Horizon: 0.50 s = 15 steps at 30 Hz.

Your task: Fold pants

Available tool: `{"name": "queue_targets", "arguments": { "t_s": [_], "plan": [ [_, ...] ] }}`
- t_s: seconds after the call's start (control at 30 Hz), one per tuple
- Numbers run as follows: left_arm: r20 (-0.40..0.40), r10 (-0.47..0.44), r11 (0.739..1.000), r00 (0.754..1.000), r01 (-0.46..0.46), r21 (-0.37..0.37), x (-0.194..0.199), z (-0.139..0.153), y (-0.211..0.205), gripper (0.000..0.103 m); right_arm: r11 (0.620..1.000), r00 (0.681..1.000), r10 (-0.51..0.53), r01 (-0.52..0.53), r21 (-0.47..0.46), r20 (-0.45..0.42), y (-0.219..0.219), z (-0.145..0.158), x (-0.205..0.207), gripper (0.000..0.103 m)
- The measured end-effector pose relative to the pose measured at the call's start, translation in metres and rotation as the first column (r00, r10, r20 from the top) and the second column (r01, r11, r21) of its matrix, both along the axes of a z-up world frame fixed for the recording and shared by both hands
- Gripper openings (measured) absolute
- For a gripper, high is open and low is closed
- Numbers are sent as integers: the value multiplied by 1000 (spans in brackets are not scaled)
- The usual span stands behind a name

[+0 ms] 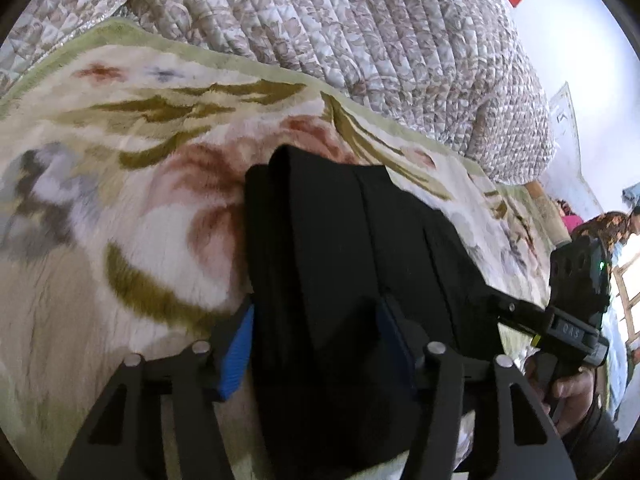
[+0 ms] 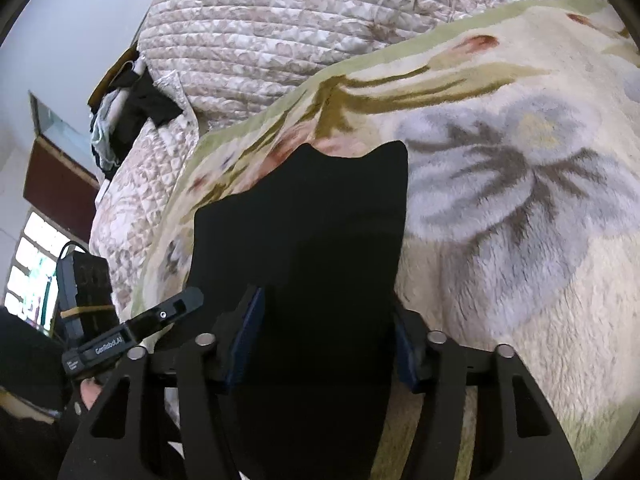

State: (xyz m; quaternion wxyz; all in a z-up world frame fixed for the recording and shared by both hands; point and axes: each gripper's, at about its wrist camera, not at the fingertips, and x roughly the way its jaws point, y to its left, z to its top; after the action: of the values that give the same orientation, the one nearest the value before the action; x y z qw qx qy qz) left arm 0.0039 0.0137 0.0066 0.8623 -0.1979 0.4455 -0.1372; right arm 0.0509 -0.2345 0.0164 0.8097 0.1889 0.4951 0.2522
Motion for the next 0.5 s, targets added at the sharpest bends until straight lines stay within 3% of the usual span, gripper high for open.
{"name": "queue_targets", "arguments": {
  "t_s": [0.07, 0.23, 0.37, 0.5],
  "plan": [
    [3, -2, 1000, 1000, 2, 26, 0, 1, -3, 57, 1000, 1000, -11, 11, -12, -9, 0, -3, 4, 46],
    [2, 4, 997, 1000, -4, 72, 6, 6, -11, 51, 999, 1000, -17, 17, -46, 5, 10, -5, 14, 41],
    [21, -6, 993, 1000, 4, 117, 4, 12, -19, 43, 999, 1000, -12, 13, -45, 22, 12, -1, 10, 22],
    [42, -19, 990, 999, 13, 137, 2, 17, -22, 38, 999, 999, -5, 7, -51, 36, 11, 1, 6, 19]
  ]
}}
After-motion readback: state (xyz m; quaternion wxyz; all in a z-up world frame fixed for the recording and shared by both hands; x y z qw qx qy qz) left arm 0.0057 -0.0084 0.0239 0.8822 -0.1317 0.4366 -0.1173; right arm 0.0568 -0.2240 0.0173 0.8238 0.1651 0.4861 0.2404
